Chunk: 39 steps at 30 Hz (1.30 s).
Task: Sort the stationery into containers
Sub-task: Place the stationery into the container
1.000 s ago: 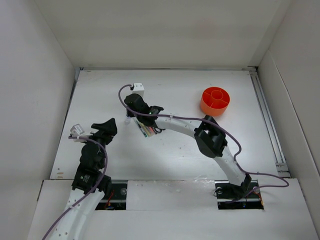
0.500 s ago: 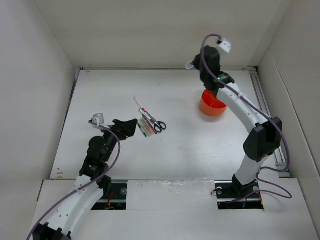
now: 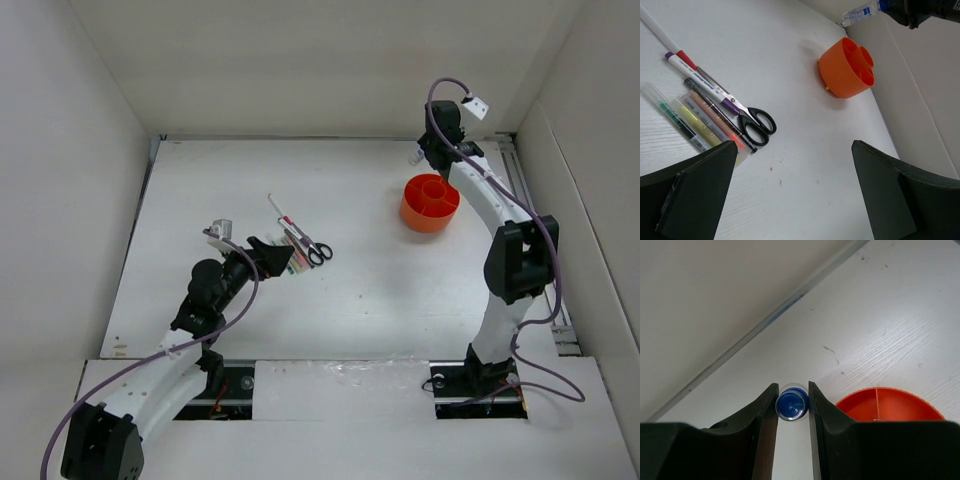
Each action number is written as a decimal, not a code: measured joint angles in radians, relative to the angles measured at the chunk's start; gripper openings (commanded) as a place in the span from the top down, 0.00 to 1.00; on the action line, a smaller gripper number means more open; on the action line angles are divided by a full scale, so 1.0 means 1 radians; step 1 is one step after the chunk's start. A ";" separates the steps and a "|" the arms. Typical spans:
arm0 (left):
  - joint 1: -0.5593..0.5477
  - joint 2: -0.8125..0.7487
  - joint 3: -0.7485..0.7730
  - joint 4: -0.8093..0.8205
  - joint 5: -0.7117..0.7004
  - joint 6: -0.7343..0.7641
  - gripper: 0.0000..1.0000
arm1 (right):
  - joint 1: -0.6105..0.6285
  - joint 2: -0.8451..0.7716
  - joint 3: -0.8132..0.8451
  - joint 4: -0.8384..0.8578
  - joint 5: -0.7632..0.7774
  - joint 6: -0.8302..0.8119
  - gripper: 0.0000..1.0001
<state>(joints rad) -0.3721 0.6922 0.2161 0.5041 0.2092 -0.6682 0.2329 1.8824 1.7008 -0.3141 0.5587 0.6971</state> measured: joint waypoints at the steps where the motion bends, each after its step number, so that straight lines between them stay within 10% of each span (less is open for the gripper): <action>1: 0.000 0.000 0.000 0.003 0.004 0.000 0.00 | -0.004 0.004 0.000 -0.008 0.000 0.000 0.95; 39: 0.000 0.016 0.000 0.031 0.027 0.002 0.00 | -0.009 -0.218 -0.294 -0.049 0.051 0.045 0.96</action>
<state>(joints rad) -0.3721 0.7082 0.2161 0.5350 0.2367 -0.6666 0.2237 1.6642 1.4071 -0.3630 0.6098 0.7422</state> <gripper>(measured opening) 0.993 0.327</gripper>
